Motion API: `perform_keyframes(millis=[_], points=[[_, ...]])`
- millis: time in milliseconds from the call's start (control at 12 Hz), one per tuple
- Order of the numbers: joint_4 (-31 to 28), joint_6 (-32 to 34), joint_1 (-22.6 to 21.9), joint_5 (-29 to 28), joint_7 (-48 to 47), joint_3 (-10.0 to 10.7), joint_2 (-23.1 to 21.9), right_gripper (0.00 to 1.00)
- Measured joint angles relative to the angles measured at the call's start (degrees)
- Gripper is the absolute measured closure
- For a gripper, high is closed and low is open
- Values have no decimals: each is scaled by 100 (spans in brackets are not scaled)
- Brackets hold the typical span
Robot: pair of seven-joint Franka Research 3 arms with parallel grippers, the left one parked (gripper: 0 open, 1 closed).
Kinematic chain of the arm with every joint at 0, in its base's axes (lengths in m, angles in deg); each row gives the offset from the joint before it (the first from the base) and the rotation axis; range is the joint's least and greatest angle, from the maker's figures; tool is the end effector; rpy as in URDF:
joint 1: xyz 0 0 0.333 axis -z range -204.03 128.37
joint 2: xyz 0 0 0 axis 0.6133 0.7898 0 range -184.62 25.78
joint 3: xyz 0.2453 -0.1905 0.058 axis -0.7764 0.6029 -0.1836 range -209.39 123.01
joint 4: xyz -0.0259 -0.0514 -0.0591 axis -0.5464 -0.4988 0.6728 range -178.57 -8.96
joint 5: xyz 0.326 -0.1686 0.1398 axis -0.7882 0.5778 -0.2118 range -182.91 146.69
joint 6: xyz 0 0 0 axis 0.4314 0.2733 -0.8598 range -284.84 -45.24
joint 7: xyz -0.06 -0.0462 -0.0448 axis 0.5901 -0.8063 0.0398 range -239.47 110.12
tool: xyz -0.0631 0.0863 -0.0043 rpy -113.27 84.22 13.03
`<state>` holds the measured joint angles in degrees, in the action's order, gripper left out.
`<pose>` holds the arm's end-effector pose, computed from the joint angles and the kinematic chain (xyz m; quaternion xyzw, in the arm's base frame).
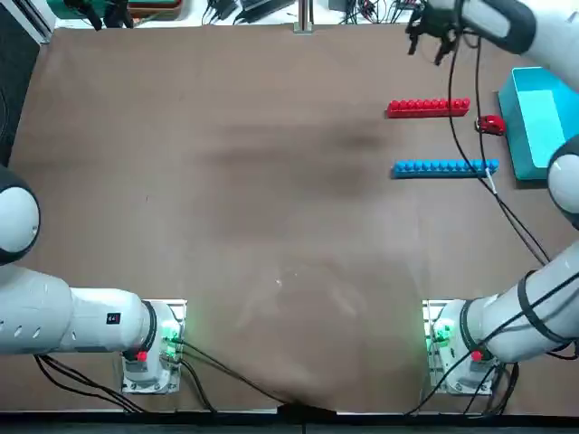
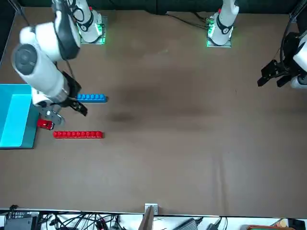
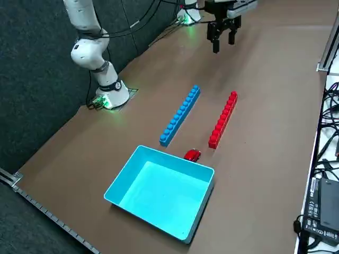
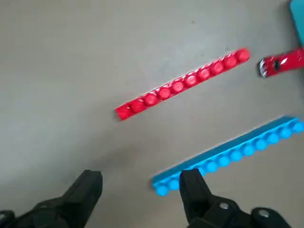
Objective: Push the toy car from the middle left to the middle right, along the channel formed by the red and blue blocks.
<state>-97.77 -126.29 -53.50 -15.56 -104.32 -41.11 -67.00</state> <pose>0.6071 0.1448 0.4749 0.9754 -0.2186 -0.0017 0.0290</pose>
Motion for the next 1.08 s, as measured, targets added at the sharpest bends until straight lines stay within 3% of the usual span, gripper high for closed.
perform_keyframes(millis=[417,1083], points=[[-188,427,663,0,2206,2,-552,0],[-207,1128,1151,0,3728,0,-1149,0]])
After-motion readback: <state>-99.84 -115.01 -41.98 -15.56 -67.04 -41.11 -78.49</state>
